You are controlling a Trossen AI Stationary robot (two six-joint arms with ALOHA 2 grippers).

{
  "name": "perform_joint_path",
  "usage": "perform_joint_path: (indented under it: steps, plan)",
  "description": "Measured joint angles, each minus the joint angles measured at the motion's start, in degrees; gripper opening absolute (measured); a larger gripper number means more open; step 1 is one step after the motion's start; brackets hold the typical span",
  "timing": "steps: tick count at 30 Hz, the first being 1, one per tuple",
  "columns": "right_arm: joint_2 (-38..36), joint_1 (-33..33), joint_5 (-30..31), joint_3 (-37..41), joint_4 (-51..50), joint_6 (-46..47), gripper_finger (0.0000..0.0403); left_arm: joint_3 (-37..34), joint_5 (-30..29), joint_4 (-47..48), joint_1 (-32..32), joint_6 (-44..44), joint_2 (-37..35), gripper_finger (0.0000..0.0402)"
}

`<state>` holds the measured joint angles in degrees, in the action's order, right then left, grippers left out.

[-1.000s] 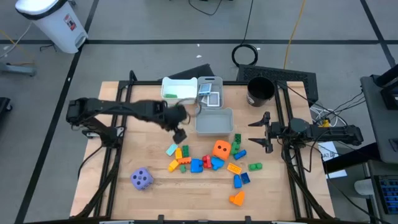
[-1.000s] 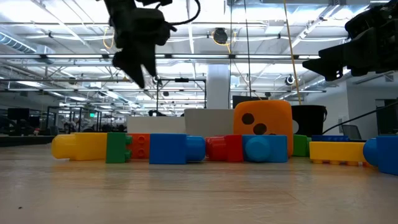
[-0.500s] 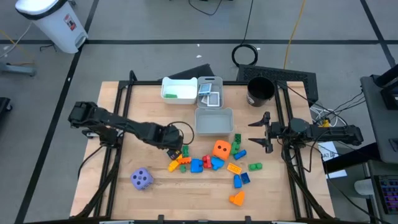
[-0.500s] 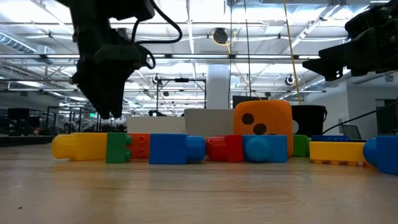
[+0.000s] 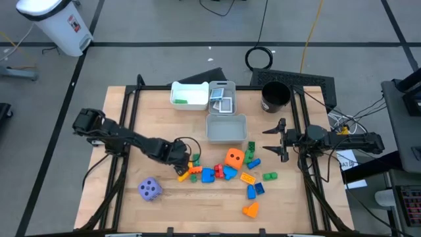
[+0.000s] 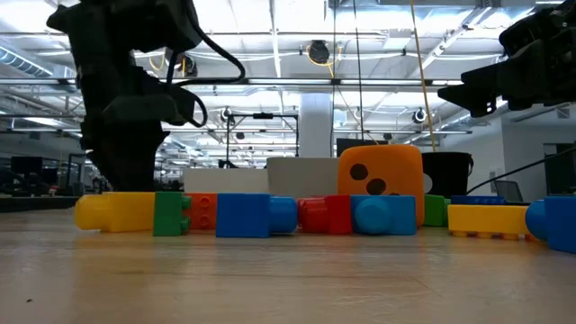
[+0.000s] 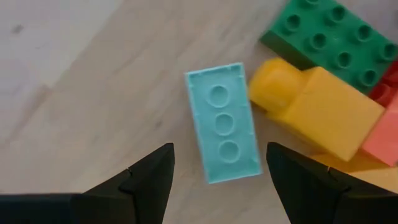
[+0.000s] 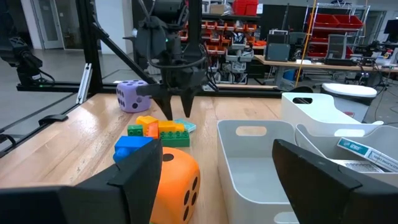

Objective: Pick & Place Toys
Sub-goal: Put the light blue game piece into the white bin

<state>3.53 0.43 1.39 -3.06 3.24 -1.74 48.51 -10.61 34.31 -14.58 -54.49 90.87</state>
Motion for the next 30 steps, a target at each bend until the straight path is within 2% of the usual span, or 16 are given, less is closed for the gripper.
perform_joint_path:
  steps: [6, 11, 19, 30]
  plan:
    - [0.0, 0.0, 0.0, 0.0, 0.0, 0.0, 0.0279, -3.5, -0.1, -8.1, -0.6, -0.1, 0.0, 0.0257]
    - [0.0, 0.0, 0.0, 0.0, 0.0, 0.0, 0.0277, -4.9, -2.1, -7.5, -0.6, -1.6, 0.0, 0.0257]
    - [0.0, 0.0, 0.0, 0.0, 0.0, 0.0, 0.0279, -5.7, -9.8, -7.5, -0.1, -0.6, 0.0, 0.0257]
    - [0.0, 0.0, 0.0, 0.0, 0.0, 0.0, 0.0279, -5.7, -10.5, -7.5, -0.5, 7.1, 0.0, 0.0257]
